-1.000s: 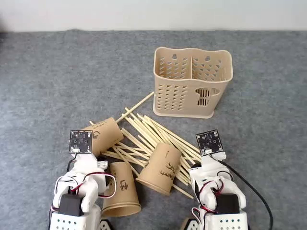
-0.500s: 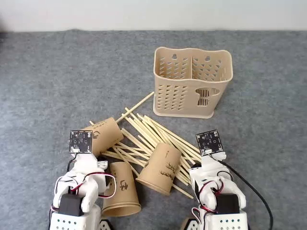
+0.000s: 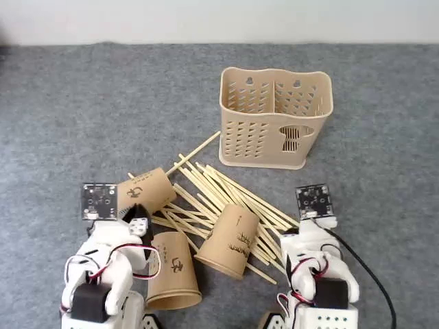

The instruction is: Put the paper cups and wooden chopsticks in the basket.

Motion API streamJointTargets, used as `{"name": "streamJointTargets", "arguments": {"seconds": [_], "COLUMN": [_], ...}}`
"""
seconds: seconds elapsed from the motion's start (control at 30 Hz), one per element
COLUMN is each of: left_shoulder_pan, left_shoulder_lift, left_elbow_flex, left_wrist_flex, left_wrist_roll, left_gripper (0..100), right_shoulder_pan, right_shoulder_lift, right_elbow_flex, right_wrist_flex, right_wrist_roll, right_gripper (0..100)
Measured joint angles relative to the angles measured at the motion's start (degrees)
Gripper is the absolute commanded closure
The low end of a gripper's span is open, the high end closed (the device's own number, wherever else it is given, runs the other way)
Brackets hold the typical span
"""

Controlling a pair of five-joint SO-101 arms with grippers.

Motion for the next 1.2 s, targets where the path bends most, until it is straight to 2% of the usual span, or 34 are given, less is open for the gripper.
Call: {"name": "streamJointTargets", "arguments": {"seconds": [0.13, 0.33, 0.53, 0.63, 0.87, 1.2], "left_shoulder_pan": [-4.92, -21.19, -29.1, -32.44, -33.76, -33.76], "left_shoulder_lift": [0.0, 0.0, 0.0, 0.0, 0.0, 0.0], "left_elbow_flex": [-2.37, -5.19, -3.6, -2.46, -2.29, 1.76], "left_wrist_flex": [0.0, -0.79, -3.16, -3.87, -4.04, -8.88], "left_wrist_roll": [0.0, -1.58, -9.67, -10.55, -10.9, -10.9], "left_gripper": [98, 98, 99, 98, 98, 98], "right_shoulder_pan": [1.23, -0.7, -12.75, -20.31, -35.96, -48.26], "right_shoulder_lift": [0.0, 0.0, 0.0, -0.09, 4.66, 37.1], "right_elbow_flex": [-3.43, -7.03, -10.99, -13.63, -24.18, -45.19], "right_wrist_flex": [0.0, -0.7, -2.64, -2.64, 7.38, 19.69], "right_wrist_roll": [0.0, 1.32, 12.66, 13.98, 14.33, 14.24], "right_gripper": [98.7, 98.6, 93.2, 93.0, 92.6, 92.4]}}
